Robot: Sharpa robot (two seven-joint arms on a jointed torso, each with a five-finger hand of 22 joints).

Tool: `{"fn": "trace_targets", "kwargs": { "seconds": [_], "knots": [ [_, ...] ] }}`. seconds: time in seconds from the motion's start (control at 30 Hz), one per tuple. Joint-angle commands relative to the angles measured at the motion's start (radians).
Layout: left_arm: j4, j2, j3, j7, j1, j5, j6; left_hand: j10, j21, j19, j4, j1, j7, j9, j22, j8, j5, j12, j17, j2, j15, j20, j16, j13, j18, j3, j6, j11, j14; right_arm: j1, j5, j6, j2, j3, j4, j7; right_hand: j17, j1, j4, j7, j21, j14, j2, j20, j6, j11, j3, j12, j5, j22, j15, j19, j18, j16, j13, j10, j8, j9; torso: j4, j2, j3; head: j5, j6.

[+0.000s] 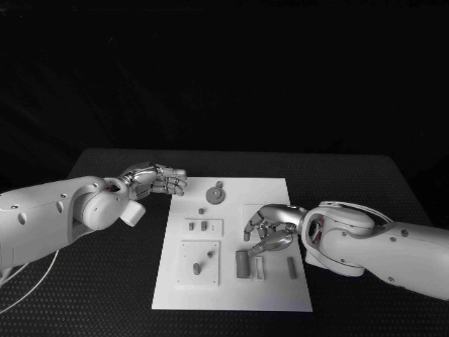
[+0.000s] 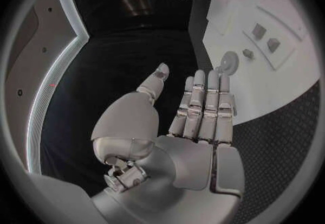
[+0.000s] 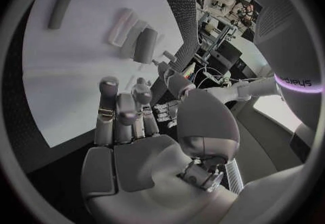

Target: Assemble the parts on the task board

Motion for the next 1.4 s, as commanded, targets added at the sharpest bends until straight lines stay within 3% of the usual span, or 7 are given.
{"fn": "trace_targets", "kwargs": {
  "seconds": [0.03, 0.27, 0.57, 1.0, 1.3, 1.4],
  "knots": [
    [0.002, 0.0, 0.001, 0.003, 0.001, -0.001, 0.018, 0.004, 0.003, 0.002, 0.0, -0.004, 0.001, 0.0, -0.001, -0.003, 0.0, 0.003, 0.001, -0.006, 0.001, -0.004, -0.006, 0.001, 0.006, -0.008, -0.002, -0.005, 0.004, -0.001, -0.065, -0.021, 0.002, 0.0, -0.007, 0.096, 0.001, 0.017, 0.001, 0.031, 0.003, -0.004, 0.007, 0.006, -0.04, -0.011, -0.022, 0.004, 0.002, 0.02, -0.004, -0.008, 0.031, -0.007, -0.004, 0.002, -0.004, -0.004, -0.0003, 0.0, -0.0001, 0.002, -0.001],
    [0.002, 0.0, 0.0, 0.002, 0.001, -0.001, 0.018, 0.004, 0.003, 0.002, 0.0, -0.006, 0.001, -0.001, -0.001, -0.003, 0.0, 0.003, 0.002, -0.005, 0.001, -0.004, -0.006, 0.001, 0.006, -0.009, -0.003, -0.005, 0.004, -0.005, -0.074, 0.02, 0.019, -0.001, -0.023, 0.088, 0.001, 0.018, 0.003, 0.031, 0.001, -0.007, 0.021, 0.012, -0.036, -0.011, -0.05, 0.005, 0.002, 0.018, -0.006, -0.013, 0.031, -0.008, -0.01, 0.0, -0.003, -0.011, 0.0002, 0.0, 0.0, 0.003, -0.001],
    [0.005, -0.003, 0.0, 0.0, 0.001, -0.001, 0.017, 0.004, 0.003, 0.002, 0.001, -0.009, 0.002, -0.001, -0.001, -0.004, 0.0, 0.003, 0.002, -0.004, 0.001, -0.004, -0.006, 0.001, 0.006, -0.009, -0.005, -0.005, 0.004, -0.022, -0.075, 0.061, 0.047, -0.002, -0.051, 0.072, 0.001, -0.044, 0.03, 0.037, -0.003, -0.01, 0.059, 0.019, -0.035, -0.005, -0.075, 0.006, 0.002, 0.016, -0.001, -0.016, 0.031, -0.01, -0.02, -0.006, -0.007, -0.025, 0.002, 0.001, -0.001, 0.005, -0.006],
    [0.006, -0.005, 0.0, -0.003, 0.001, -0.001, 0.019, 0.003, 0.002, 0.002, 0.003, -0.021, 0.003, -0.001, -0.001, -0.005, 0.0, 0.003, 0.003, 0.001, 0.001, -0.004, -0.007, 0.002, 0.006, -0.011, -0.005, -0.005, 0.003, -0.026, -0.072, 0.124, 0.055, -0.003, -0.056, 0.075, 0.003, -0.067, 0.051, 0.043, -0.003, -0.01, 0.091, 0.018, -0.012, 0.001, -0.07, 0.012, 0.002, 0.016, 0.005, -0.016, 0.031, -0.008, -0.024, -0.008, 0.002, -0.03, -0.0016, -0.001, -0.0007, 0.008, -0.011],
    [0.006, -0.006, 0.0, -0.004, 0.001, -0.001, 0.016, 0.003, 0.002, 0.002, 0.004, -0.029, 0.003, -0.001, -0.002, -0.006, 0.0, 0.002, 0.003, 0.003, 0.001, -0.004, -0.008, 0.002, 0.006, -0.011, -0.007, -0.005, 0.003, -0.031, -0.116, 0.141, 0.066, -0.004, -0.081, 0.057, 0.005, -0.088, 0.077, 0.044, -0.002, -0.011, 0.158, 0.018, 0.009, 0.001, -0.062, 0.017, 0.003, 0.018, 0.006, -0.02, 0.031, -0.006, -0.027, -0.011, 0.009, -0.035, -0.0005, -0.001, -0.0009, 0.008, -0.013],
    [0.007, -0.007, 0.0, -0.005, 0.001, -0.001, 0.016, 0.003, 0.002, 0.002, 0.005, -0.033, 0.004, -0.001, -0.002, -0.006, 0.0, 0.002, 0.004, 0.005, 0.001, -0.004, -0.009, 0.002, 0.006, -0.011, -0.007, -0.005, 0.003, -0.038, -0.143, 0.141, 0.072, -0.005, -0.09, 0.054, 0.005, -0.092, 0.083, 0.044, -0.001, -0.012, 0.194, 0.018, 0.009, 0.001, -0.058, 0.019, 0.003, 0.019, 0.006, -0.022, 0.031, -0.005, -0.027, -0.013, 0.008, -0.038, -0.0001, -0.001, -0.0012, 0.008, -0.014]
  ]
}}
